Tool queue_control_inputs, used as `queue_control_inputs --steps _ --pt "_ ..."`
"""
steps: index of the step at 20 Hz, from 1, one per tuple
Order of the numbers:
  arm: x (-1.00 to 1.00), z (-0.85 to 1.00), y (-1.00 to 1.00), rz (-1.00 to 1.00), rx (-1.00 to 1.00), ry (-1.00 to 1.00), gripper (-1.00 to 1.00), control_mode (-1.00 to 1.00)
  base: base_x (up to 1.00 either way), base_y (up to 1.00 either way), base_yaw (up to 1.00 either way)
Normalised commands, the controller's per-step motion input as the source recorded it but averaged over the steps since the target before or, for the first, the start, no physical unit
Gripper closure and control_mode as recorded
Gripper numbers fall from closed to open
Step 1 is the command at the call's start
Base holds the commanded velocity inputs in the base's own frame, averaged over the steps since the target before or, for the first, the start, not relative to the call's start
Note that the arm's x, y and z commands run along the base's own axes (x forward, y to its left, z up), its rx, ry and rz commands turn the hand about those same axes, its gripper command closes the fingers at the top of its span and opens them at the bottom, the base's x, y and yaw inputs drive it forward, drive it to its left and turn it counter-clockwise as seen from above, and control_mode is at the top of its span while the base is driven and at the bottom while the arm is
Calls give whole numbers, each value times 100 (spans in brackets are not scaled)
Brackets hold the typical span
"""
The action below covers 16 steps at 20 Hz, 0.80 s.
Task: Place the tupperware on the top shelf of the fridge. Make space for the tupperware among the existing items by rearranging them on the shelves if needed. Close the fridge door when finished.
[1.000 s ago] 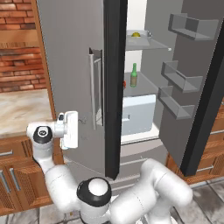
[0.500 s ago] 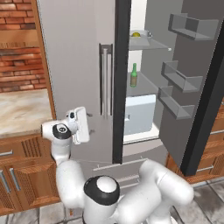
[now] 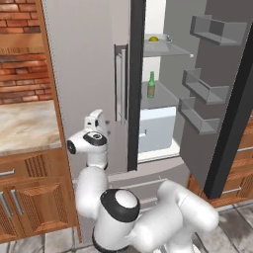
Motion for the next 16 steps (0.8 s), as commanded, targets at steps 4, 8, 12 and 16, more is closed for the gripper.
queue_control_inputs --steps 4,8,12,16 --pt "97 58 -6 34 15 -20 -100 -100 0 0 0" --pt "14 59 0 32 8 -21 -100 -100 0 0 0" --pt "-79 89 -2 32 10 -21 -100 -100 0 0 0" --pt "-100 99 -45 19 23 -35 -100 -100 0 0 0"
